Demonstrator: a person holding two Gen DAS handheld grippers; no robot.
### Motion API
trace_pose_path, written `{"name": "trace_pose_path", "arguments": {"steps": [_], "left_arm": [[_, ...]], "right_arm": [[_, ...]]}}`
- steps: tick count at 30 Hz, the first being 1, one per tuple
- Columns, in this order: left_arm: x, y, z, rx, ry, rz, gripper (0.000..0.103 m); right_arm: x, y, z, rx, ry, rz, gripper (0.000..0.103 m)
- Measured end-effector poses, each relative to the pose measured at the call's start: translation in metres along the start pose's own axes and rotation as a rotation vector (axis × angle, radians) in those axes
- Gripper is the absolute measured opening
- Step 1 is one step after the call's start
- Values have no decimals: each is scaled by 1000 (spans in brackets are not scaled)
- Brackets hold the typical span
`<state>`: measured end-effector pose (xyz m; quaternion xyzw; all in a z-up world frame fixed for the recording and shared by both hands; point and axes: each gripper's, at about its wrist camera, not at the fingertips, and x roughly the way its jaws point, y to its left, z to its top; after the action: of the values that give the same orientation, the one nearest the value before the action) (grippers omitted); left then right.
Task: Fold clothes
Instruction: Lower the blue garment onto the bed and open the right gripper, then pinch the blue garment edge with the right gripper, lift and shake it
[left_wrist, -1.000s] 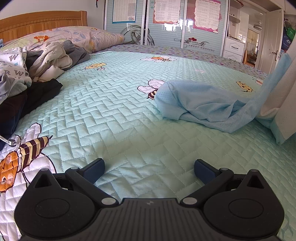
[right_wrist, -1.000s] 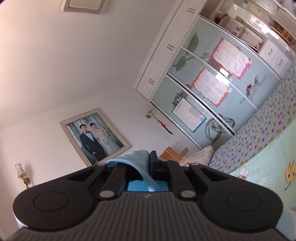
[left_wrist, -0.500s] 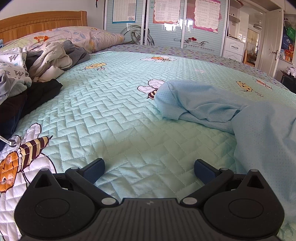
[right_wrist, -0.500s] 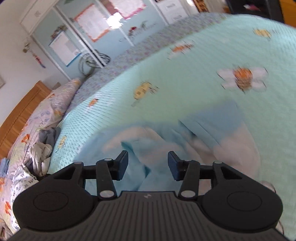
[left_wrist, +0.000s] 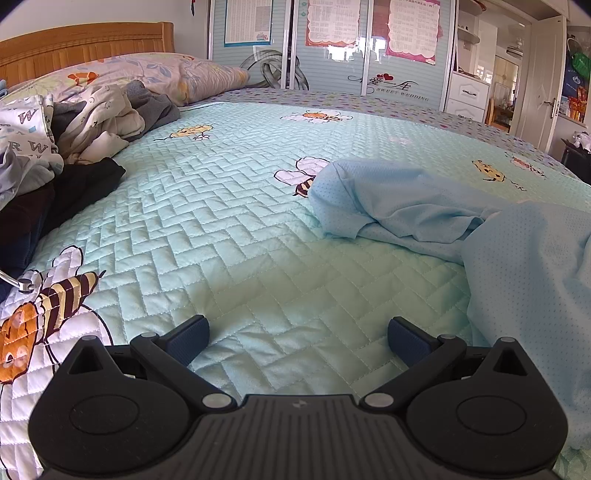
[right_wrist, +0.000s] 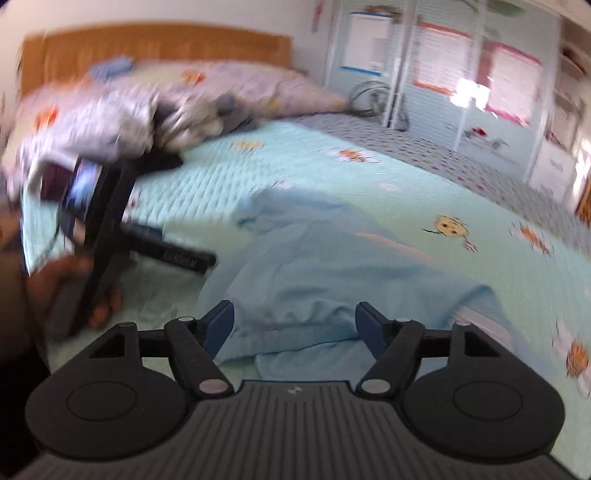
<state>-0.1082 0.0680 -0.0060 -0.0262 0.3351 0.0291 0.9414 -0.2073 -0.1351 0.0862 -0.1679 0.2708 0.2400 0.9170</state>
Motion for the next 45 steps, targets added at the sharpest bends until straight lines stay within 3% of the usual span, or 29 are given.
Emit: {"name": "trace_pose_path", "arguments": {"steps": [5, 10, 12, 14, 17, 19, 21, 24, 27, 31, 35, 39, 45], "left_arm": [[1, 0, 0, 1, 1, 2, 103], [0, -1, 0, 0, 1, 1, 103], [0, -1, 0, 0, 0, 1, 103], [1, -1, 0, 0, 0, 1, 103], [1, -1, 0, -1, 1, 0, 103], [0, -1, 0, -1, 1, 0, 103], [0, -1, 0, -1, 0, 0, 103], [0, -1, 1, -1, 0, 0, 103], [0, -1, 1, -2, 0, 0, 103], [0, 0, 1, -1, 0, 0, 103], [0, 0, 1, -2, -1, 0, 103], [0, 0, 1, -3, -1, -1, 103], [0, 1, 1, -5, -2, -4, 103]], "right_arm": [[31, 11, 7, -34, 17, -43, 78], [63, 7, 2, -17, 73, -62, 76], [67, 7, -2, 11, 87, -65, 55], [61, 2, -3, 71, 75, -53, 20], [42, -13, -4, 206, 25, -19, 13], [27, -34, -5, 391, -28, 55, 2], [9, -61, -8, 632, -101, 179, 2], [-27, -105, -12, 991, -293, 403, 2], [-74, -141, -2, 1137, -504, 494, 2], [-138, -172, 24, 1156, -704, 478, 2], [-183, -184, 50, 1144, -822, 416, 2], [-191, -181, 80, 1149, -839, 405, 2], [-184, -155, 124, 1112, -846, 513, 2]]}}
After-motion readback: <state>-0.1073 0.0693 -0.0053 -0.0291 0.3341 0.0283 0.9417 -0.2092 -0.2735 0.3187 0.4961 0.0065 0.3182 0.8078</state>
